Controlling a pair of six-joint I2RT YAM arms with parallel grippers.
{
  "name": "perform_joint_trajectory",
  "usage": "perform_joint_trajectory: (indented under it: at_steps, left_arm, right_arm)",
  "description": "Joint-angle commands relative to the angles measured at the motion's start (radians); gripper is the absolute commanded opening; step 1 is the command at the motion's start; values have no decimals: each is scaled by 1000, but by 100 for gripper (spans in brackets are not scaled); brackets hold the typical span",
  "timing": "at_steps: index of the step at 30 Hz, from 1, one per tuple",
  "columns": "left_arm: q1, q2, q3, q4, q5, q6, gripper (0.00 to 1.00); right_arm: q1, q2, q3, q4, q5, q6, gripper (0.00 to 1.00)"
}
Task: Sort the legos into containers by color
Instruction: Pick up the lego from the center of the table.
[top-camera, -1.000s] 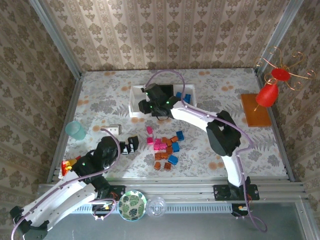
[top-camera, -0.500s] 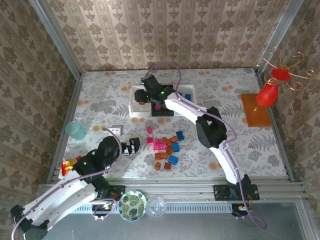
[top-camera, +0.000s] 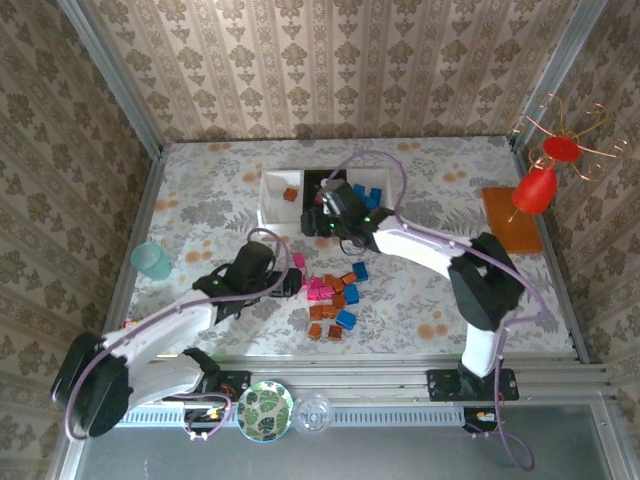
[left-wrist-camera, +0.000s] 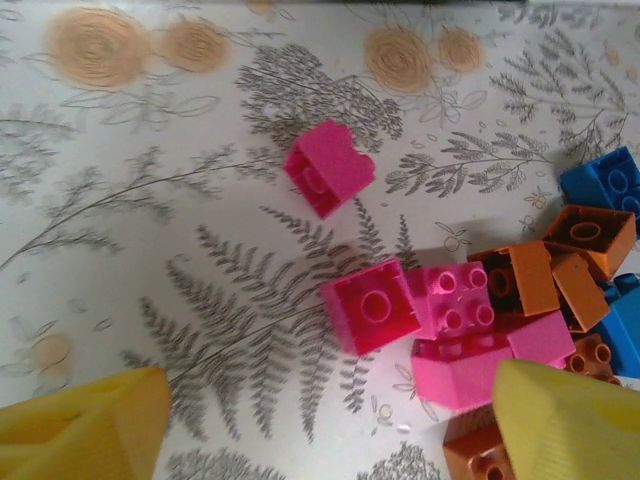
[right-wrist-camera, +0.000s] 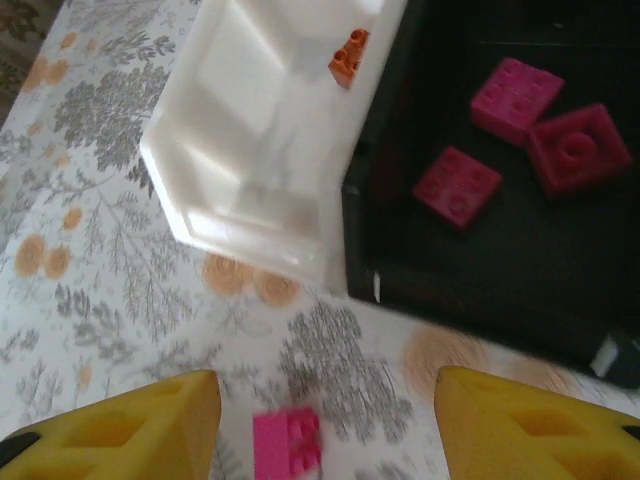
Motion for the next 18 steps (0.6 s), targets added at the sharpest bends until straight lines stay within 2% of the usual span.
perform_joint_trajectory:
  at_steps: [1, 9, 16, 18]
  left_arm:
    - [11, 106, 70, 79, 39, 19, 80]
    - [65, 358, 161, 171, 65, 8, 69]
    - [106, 513, 203, 263, 97, 2, 67]
    - [107, 541, 219, 270, 99, 5, 63]
  right_arm:
    - [-2, -139, -147, 74, 45, 0, 61]
    - [-2, -386, -398, 85, 69, 22, 61]
    - [-2, -523, -475, 58, 90, 21, 61]
    - [-3, -553, -489, 52, 98, 20, 62]
